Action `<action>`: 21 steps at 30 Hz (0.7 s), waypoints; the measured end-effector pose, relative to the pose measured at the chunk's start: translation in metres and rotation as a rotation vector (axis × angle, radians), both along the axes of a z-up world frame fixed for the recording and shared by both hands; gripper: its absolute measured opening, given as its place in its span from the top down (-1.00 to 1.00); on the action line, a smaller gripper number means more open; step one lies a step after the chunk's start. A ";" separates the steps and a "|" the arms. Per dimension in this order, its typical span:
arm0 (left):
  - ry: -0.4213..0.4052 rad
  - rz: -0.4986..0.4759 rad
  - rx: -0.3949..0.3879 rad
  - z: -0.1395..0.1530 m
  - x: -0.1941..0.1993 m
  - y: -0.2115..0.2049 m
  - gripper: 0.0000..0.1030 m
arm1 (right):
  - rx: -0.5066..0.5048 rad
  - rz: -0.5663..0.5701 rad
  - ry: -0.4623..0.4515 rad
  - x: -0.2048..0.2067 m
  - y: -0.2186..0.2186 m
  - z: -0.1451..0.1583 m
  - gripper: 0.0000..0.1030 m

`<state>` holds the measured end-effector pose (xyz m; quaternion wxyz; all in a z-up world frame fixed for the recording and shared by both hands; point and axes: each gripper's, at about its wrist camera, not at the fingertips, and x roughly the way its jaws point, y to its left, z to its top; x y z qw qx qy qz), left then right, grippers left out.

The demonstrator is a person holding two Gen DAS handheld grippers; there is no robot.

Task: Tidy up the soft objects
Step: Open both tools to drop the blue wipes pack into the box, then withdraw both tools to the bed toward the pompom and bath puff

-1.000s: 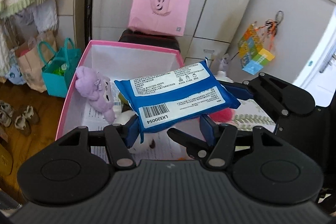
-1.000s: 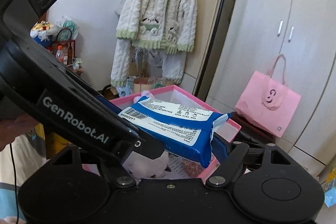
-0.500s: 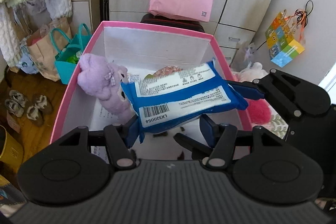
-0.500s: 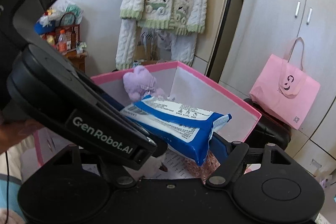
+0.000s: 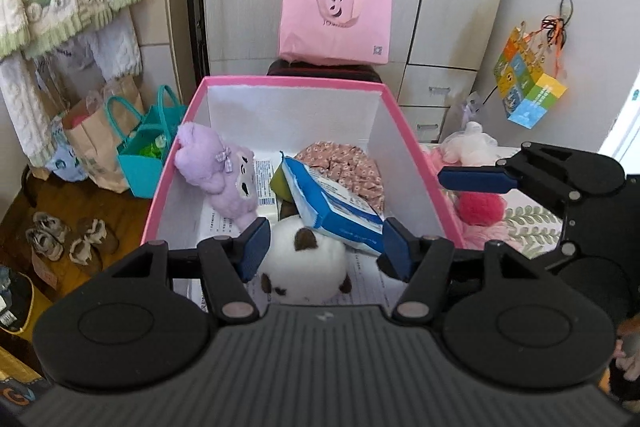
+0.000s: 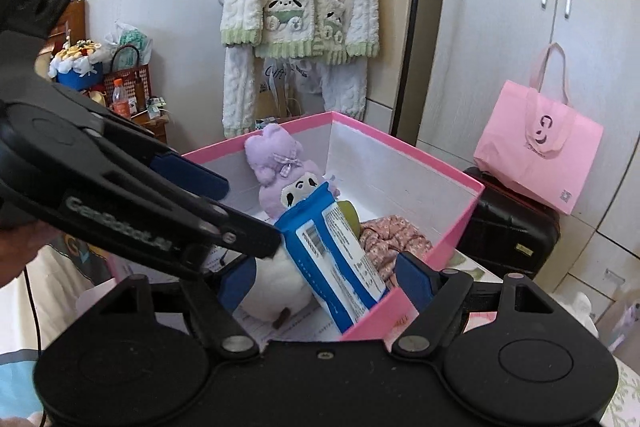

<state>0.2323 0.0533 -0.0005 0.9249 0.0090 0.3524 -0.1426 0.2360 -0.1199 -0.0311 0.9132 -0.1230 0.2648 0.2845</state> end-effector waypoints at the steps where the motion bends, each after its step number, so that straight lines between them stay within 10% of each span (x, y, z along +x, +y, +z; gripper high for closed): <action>1: -0.006 -0.004 0.004 0.002 -0.004 -0.001 -0.19 | -0.002 -0.004 -0.002 -0.004 -0.002 0.002 -0.57; 21: -0.045 -0.180 -0.013 0.047 -0.095 -0.021 -0.22 | 0.088 -0.020 0.022 -0.088 -0.071 0.047 -0.58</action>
